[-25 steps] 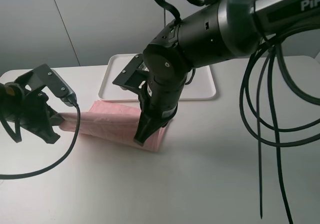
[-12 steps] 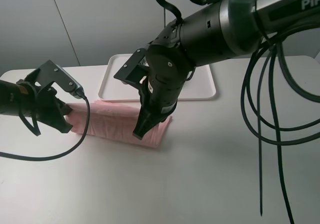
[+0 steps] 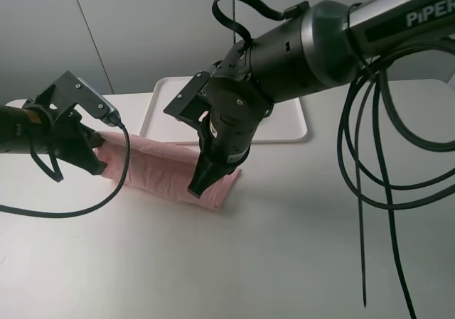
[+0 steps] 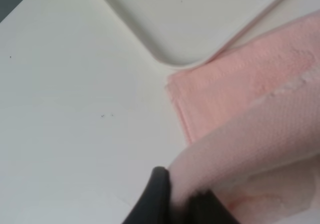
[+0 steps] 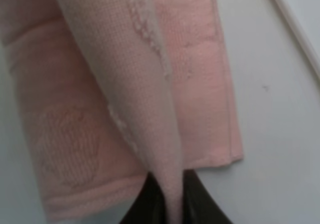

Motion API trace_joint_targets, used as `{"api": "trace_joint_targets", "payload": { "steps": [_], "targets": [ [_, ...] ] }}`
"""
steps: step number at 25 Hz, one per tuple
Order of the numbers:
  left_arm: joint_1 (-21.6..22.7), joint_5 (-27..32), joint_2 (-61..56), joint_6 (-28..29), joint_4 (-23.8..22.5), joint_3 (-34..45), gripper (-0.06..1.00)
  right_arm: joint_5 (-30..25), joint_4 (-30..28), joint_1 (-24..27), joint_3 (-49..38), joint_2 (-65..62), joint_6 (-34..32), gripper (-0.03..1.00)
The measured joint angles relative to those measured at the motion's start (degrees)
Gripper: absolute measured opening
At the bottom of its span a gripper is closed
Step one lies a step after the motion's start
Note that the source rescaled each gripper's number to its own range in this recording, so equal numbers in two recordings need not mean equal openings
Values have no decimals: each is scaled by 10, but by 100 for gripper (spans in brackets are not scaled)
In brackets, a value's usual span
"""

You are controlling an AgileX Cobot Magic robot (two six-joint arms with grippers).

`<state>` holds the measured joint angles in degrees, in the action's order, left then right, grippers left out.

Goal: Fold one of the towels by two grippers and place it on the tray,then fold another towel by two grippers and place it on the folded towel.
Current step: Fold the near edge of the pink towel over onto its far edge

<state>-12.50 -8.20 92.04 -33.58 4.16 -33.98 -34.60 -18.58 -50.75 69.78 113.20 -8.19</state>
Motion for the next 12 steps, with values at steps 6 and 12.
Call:
{"api": "trace_joint_targets", "payload": {
  "steps": [6, 12],
  "targets": [
    [0, -14, 28, 0, -1, 0, 0, 8, -63, 0, 0, 3, -77, 1],
    [0, -60, 41, 0, -3, -1, 2, 10, -80, 0, 0, 3, -106, 1]
  ]
}}
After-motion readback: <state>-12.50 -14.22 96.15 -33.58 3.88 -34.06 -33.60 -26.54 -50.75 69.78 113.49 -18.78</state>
